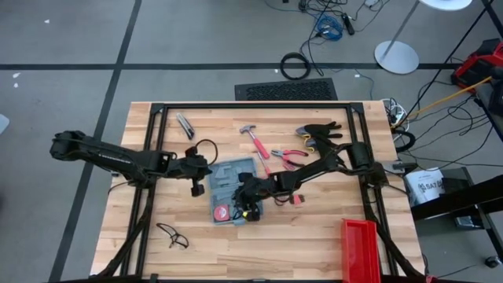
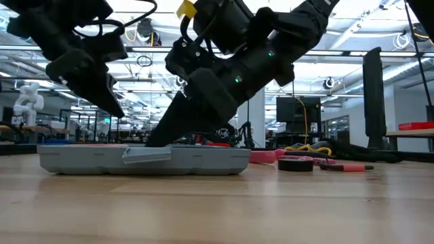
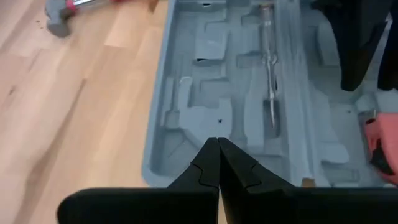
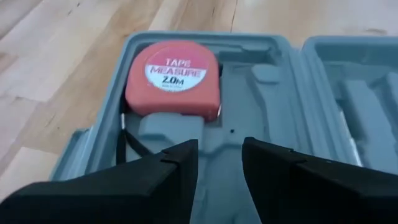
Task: Prefit tool cases
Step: Remove the pink tape measure from the gray prefit tool case
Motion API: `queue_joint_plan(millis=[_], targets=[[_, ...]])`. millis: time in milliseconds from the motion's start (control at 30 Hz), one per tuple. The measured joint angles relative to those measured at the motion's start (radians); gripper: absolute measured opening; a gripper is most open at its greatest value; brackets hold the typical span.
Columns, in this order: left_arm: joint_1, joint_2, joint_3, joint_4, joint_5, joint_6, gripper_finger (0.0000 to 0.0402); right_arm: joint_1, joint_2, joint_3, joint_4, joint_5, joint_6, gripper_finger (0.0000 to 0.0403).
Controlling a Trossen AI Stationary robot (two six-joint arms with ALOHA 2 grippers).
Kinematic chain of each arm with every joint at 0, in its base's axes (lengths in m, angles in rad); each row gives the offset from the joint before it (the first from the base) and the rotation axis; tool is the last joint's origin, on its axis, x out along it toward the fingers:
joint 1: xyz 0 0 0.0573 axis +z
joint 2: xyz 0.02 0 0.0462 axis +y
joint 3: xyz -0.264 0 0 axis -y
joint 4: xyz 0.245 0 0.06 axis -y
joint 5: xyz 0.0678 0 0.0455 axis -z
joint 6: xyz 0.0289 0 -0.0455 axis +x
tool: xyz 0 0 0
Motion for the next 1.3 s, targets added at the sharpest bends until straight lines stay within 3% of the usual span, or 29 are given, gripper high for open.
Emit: queue_joint_plan(millis=[167,733,1300], targets=[[-0.018,0.043,-0.037,0.145,0.019,-0.002,0.0,-0.008,0.0,0.001,0.021,0.001,-0.004,0.0112],[-0.016,0.274,-0.04,0.265,0.019,-0.002,0.0,-0.011,0.0,0.001,0.085,0.005,-0.034,0.0112],[-0.016,0.313,-0.04,0.308,0.02,-0.028,0.0,-0.011,0.067,0.0,0.184,0.004,0.001,0.0112]])
